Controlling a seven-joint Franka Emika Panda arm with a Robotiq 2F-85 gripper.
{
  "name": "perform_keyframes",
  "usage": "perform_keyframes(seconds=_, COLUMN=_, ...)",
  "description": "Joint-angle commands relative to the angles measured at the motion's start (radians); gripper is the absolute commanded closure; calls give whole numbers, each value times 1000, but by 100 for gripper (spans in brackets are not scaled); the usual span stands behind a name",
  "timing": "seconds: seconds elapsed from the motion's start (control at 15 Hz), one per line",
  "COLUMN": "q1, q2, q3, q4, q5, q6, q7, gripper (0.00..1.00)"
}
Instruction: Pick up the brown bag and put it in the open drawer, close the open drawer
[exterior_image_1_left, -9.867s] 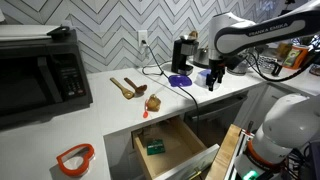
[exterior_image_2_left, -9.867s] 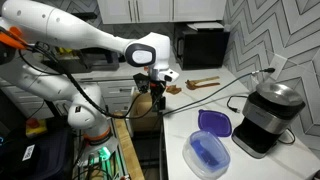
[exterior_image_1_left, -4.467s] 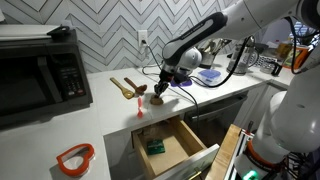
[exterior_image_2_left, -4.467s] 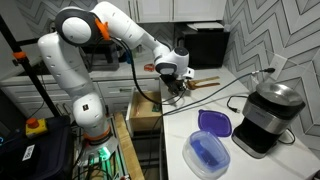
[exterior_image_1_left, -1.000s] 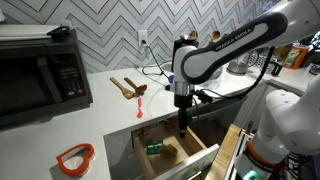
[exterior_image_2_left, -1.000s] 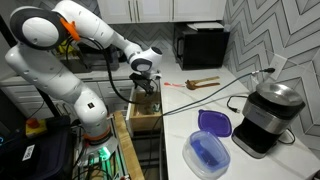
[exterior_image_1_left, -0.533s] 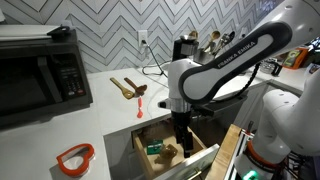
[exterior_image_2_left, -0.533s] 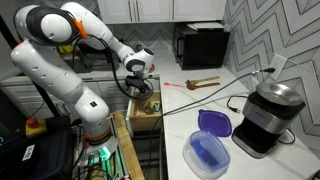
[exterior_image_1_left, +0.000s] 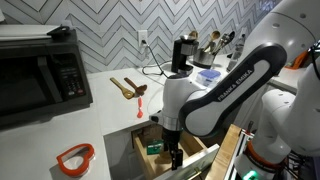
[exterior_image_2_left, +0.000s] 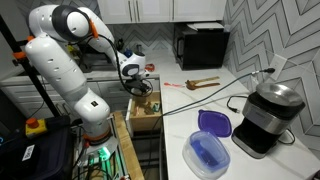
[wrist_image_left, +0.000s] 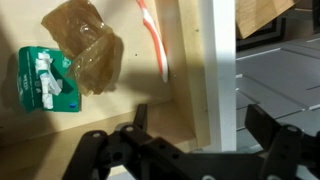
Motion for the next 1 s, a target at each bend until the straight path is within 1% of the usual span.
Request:
perform_keyframes(seconds=0.0, q1=18, q2=65, q3=21, q4=1, q5=-17, q6=92, q7=23, gripper=0)
perform_keyframes(seconds=0.33, q1=7, q2=65, q3=25, q4=4, q5=-18, q6=81, q7=32, gripper=0)
perform_keyframes(seconds=0.6, q1=18, q2=79, q3=32, q4=1, q5=-5, q6=61, q7=22, gripper=0)
perform_keyframes(seconds=0.67, q1=15, q2=91, q3=36, q4=6, q5=-19, q6=68, q7=33, gripper=0)
perform_keyframes(seconds=0.73, q1=12, q2=102, q3=45, q4=5, q5=-39, q6=110, q7=41, gripper=0)
perform_keyframes(seconds=0.87, q1=0, q2=113, q3=60, q4=5, q5=-104, q6=159, q7=93, gripper=0)
perform_keyframes(seconds=0.93, q1=-8, q2=114, q3=67, q4=6, q5=-161, q6=179, q7=137, gripper=0)
